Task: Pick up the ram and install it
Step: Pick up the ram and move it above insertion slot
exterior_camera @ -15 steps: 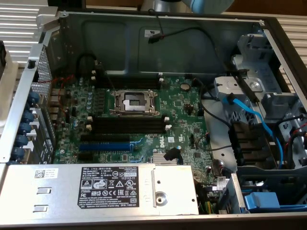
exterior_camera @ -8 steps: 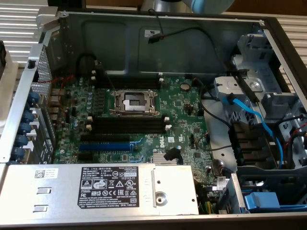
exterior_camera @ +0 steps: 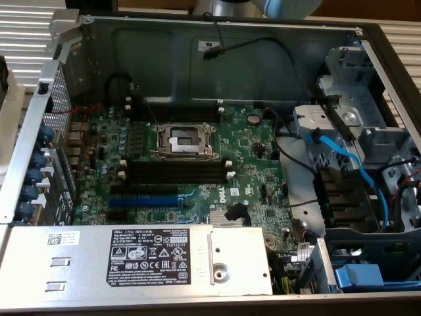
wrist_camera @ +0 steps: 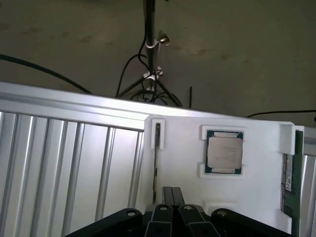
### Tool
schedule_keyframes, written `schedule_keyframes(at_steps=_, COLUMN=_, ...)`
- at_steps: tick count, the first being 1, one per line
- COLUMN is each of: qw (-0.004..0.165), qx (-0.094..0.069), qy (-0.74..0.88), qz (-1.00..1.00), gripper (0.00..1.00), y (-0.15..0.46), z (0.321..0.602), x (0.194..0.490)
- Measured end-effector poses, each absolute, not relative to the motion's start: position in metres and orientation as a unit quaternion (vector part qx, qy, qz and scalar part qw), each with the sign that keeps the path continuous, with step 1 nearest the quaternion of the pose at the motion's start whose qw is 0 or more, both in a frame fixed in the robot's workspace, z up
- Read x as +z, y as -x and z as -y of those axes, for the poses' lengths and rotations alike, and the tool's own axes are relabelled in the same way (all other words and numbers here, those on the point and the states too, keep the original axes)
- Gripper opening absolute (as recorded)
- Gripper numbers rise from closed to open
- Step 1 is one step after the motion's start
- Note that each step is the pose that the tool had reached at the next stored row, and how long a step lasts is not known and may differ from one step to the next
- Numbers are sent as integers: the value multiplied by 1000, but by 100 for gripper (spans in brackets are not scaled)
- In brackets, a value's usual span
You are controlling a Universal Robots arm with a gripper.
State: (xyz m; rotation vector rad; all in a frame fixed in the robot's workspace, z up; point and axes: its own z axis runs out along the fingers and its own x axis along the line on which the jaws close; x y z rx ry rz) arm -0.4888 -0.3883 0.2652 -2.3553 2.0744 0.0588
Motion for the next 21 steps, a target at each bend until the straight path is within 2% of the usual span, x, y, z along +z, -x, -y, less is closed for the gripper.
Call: schedule_keyframes(at_steps=21, qw=2, qx=18, qy=753, qz=-658, gripper=10, y=487, z=392, x=231)
